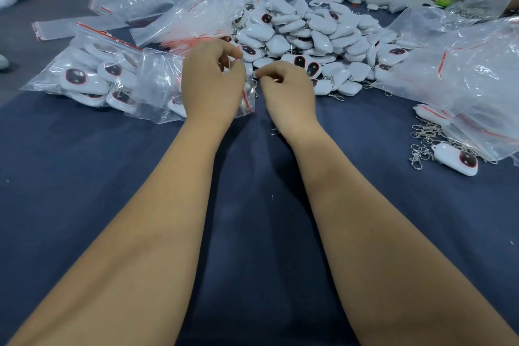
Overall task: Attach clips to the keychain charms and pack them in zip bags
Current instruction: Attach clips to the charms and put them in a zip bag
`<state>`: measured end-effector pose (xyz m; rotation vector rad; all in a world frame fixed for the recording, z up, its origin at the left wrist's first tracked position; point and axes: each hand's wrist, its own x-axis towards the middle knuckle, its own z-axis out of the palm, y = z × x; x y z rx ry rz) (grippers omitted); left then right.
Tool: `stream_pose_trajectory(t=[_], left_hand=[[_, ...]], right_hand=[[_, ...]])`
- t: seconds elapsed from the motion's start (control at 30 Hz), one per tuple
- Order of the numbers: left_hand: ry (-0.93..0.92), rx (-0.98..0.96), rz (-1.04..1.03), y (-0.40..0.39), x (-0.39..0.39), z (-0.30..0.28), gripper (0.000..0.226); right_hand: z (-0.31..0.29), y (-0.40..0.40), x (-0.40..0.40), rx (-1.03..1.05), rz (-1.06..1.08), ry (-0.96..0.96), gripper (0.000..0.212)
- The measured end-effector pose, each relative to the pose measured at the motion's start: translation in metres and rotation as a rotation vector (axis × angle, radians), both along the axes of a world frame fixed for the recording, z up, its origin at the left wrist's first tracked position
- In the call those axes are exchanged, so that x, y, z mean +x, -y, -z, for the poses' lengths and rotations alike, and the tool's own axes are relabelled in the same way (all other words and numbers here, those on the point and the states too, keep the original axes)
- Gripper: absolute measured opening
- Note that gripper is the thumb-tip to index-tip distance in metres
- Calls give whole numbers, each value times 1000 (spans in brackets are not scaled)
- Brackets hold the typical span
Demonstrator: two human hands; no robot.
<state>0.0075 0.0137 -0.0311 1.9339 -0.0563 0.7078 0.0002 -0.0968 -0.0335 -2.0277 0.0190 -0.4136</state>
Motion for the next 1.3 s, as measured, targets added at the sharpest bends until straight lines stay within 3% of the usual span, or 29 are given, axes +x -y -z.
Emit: stream_pose_trajectory(t=[0.13, 0.33, 0.7, 0.83, 0.93, 1.1, 1.2, 1.3], left_hand=[[-44, 60, 33, 1, 0, 3, 19], [-80, 108, 34, 1, 2, 5, 18], [-94, 205, -26, 1, 3, 5, 23], [-100, 387, -105, 3, 1, 4, 29], [-113, 417, -114, 4, 1, 4, 32], [-156, 380, -48, 6, 2, 6, 30], [-175, 359, -31, 7, 2, 7, 27], [-187, 329, -29, 7, 2, 8, 27]], right_hand=[[2, 14, 5, -295, 305, -84, 36], [7, 11, 2, -471, 309, -242, 51], [5, 13, 3, -454, 344, -287, 22], [6, 13, 4, -392, 289, -218, 39], [5, 11, 4, -321, 219, -166, 49], [3, 8, 2, -143, 111, -118, 41], [6, 9, 2, -147, 82, -81, 18], [8, 8, 3, -140, 59, -41, 32]])
